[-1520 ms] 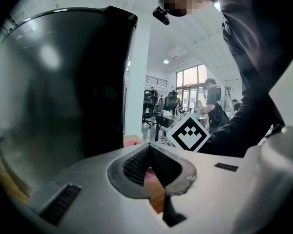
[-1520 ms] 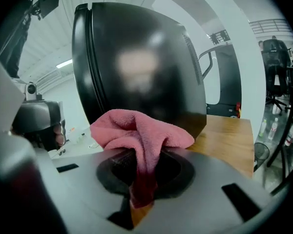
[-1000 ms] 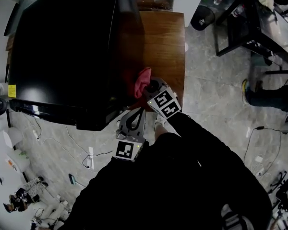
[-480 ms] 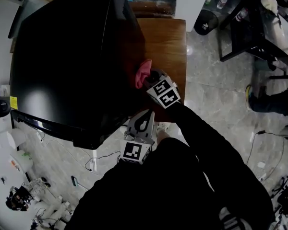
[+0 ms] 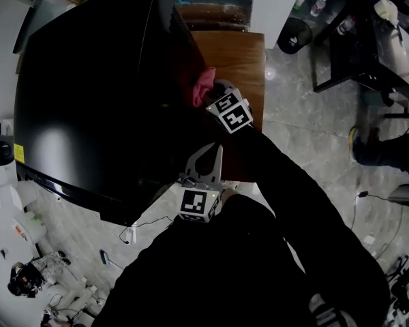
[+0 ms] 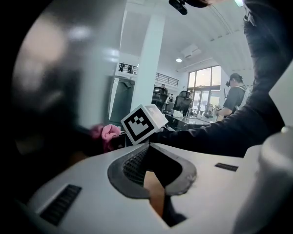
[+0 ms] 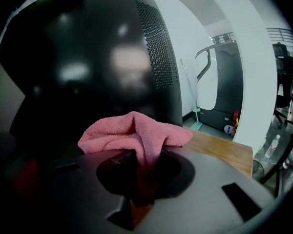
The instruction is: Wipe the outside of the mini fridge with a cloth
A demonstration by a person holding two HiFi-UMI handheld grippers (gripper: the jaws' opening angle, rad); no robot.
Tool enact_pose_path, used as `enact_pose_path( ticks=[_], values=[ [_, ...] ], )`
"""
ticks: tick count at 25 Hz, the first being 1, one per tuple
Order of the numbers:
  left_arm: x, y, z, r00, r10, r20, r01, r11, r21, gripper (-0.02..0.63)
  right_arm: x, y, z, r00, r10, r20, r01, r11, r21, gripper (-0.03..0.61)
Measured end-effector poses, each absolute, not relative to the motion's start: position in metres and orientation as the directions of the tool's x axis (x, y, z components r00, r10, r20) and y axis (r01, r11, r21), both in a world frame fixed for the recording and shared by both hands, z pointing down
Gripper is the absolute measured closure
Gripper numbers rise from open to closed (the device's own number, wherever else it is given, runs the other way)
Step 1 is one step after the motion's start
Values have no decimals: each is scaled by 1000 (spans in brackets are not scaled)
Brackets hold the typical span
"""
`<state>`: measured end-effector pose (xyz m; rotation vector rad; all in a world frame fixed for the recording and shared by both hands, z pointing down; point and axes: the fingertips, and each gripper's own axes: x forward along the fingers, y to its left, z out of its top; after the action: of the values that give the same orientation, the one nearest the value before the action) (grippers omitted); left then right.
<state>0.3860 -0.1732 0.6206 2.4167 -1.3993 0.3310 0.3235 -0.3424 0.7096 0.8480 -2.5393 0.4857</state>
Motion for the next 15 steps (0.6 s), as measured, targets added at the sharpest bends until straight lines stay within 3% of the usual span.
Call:
enact_pose_path(
  ticks=[15],
  values=[
    [395,-204,604,491,-805,334,-871,-458,178,608,336,-418,714,-658,-554,510,-702,696,-151,523]
  ],
)
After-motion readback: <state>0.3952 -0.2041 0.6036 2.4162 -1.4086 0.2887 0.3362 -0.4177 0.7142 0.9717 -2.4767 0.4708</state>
